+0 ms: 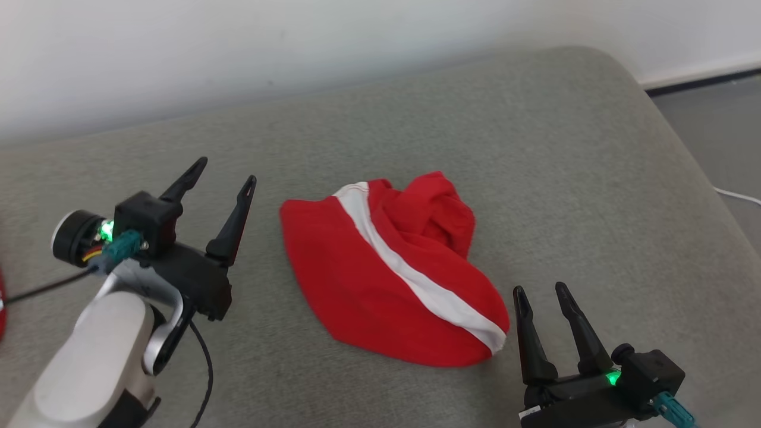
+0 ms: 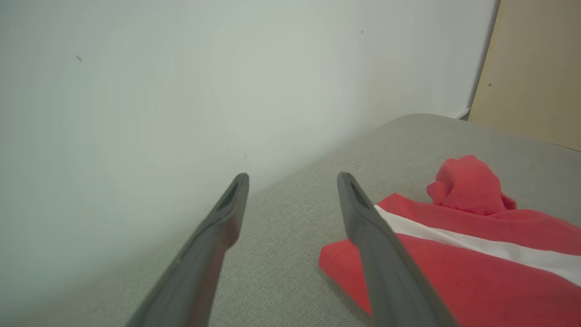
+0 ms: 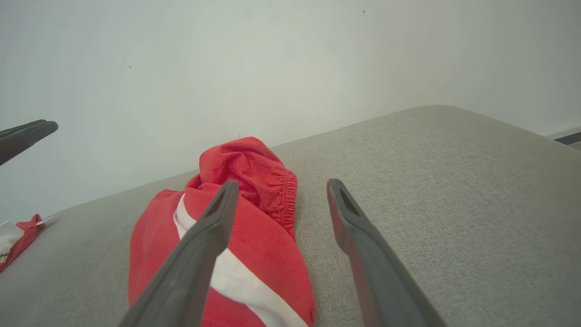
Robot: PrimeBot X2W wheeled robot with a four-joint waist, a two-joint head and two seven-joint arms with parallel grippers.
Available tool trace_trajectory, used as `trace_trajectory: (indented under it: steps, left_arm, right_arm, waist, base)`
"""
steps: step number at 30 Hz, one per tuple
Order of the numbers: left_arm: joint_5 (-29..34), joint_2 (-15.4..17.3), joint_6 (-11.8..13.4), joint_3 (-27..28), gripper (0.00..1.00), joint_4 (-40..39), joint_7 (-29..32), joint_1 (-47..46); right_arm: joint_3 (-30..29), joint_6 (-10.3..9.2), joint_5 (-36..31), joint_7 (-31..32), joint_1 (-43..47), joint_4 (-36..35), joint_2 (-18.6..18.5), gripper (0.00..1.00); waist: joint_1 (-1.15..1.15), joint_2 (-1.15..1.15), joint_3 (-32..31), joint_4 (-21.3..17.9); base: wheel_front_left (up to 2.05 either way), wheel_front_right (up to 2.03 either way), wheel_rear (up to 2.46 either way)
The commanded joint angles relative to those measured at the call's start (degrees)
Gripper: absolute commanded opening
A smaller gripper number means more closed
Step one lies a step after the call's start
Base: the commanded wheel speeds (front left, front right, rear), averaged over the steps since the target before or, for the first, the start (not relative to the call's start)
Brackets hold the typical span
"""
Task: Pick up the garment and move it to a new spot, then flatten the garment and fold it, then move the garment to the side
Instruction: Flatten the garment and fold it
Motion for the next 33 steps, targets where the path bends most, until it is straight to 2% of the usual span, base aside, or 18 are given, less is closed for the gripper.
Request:
trace_trajectory:
  steps: [1,12,22,23,24,25,33]
  left_arm:
    - [-1.5,0.7,0.1,-1.0,1.0,1.0,0.8,-1.4]
    - [-13.5,4.0,0.1,-11.9,1.0,11.0,7.1,-8.1]
    - [-20.0,3.6,0.1,-16.6,1.0,18.3,9.7,-8.7]
    - [-20.0,3.8,0.1,-17.3,0.68,18.7,9.5,-9.0]
    - [-20.2,3.9,0.1,-17.8,0.2,18.8,8.8,-9.3]
    - [-21.0,3.7,0.1,-18.0,0.0,19.2,8.3,-9.4]
    - [-21.3,3.5,0.1,-19.2,0.0,19.3,-0.5,-11.7]
  right_arm:
    - [0.3,-0.12,0.5,0.0,-0.5,0.1,0.4,1.0]
    - [0.5,-0.12,2.6,0.0,-2.4,0.4,0.7,1.0]
    - [0.7,-0.13,3.4,0.0,-2.9,0.6,0.7,1.0]
    - [0.6,-0.13,3.3,0.0,-2.9,0.6,0.7,1.0]
    - [0.5,-0.13,3.2,0.0,-2.9,0.4,0.7,1.0]
    - [0.3,-0.13,3.0,0.0,-2.8,0.3,0.7,1.0]
    - [-0.6,-0.13,1.5,0.0,-1.7,0.2,0.7,1.0]
  waist:
    - [-0.01,0.0,3.7,-5.1]
    - [-0.01,0.0,6.5,-10.5]
    - [-0.01,0.0,7.4,-11.5]
    - [-0.01,0.0,7.4,-11.5]
    - [-0.01,0.0,7.4,-11.4]
    - [-0.01,0.0,7.4,-11.3]
    - [-0.01,0.0,5.3,-7.6]
  base:
    - [0.0,0.0,0.0]
    - [0.0,0.0,0.0]
    - [0.0,0.0,0.0]
    - [0.0,0.0,0.0]
    - [0.0,0.0,0.0]
    - [0.0,0.0,0.0]
    - [0.0,0.0,0.0]
